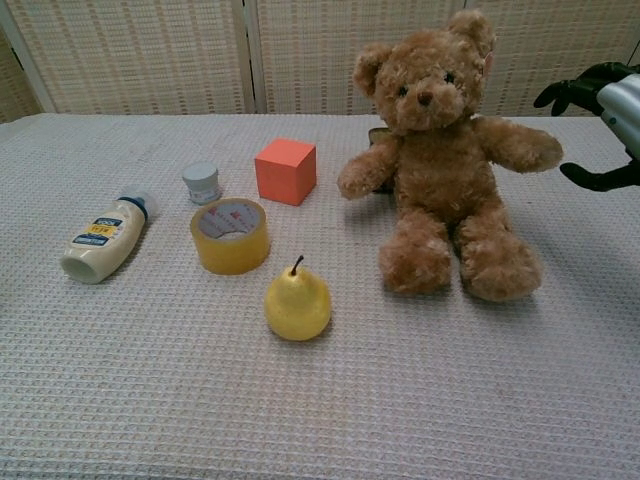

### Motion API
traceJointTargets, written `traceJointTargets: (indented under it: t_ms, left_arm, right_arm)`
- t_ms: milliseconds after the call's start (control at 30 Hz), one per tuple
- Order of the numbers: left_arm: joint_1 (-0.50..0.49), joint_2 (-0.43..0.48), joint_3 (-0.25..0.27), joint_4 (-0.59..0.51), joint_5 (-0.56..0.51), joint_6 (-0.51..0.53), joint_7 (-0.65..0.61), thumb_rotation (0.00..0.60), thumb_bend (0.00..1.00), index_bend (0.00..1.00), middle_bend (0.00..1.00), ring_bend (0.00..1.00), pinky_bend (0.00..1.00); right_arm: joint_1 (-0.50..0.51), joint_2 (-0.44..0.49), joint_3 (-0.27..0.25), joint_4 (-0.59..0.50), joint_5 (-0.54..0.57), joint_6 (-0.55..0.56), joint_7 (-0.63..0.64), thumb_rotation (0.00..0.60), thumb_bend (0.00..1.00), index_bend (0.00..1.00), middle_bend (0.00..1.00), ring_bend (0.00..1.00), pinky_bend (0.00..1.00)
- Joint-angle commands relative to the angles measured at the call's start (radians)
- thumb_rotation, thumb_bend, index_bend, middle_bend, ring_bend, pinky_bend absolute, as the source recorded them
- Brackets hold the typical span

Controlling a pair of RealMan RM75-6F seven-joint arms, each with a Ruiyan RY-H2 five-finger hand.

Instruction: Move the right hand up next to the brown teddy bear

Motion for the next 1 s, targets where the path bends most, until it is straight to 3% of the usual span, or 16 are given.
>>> traceJointTargets:
  t_ms: [33, 533, 1000]
  left_arm:
    - [0.000, 0.001, 0.001, 0.003, 0.005, 0.001, 0.000, 0.600, 0.54, 0.27, 0.36, 0.36, 0.55]
    - [-0.002, 0.004, 0.005, 0.001, 0.006, -0.008, -0.009, 0.600, 0.54, 0.27, 0.36, 0.36, 0.55]
    - [-0.004, 0.008, 0.013, -0.005, 0.019, -0.013, -0.009, 0.600, 0.54, 0.27, 0.37, 0.36, 0.55]
  right_arm:
    - [0.021, -0.030, 0.001, 0.047, 0.019, -0.015, 0.003, 0.600, 0.19, 0.22, 0.31, 0.19, 0.32]
    - [0.092, -0.155, -0.003, 0.276, 0.064, -0.034, -0.020, 0.600, 0.18, 0.24, 0.31, 0.19, 0.35]
    - [0.133, -0.246, -0.021, 0.480, 0.078, 0.003, 0.043, 0.600, 0.18, 0.41, 0.44, 0.33, 0.55]
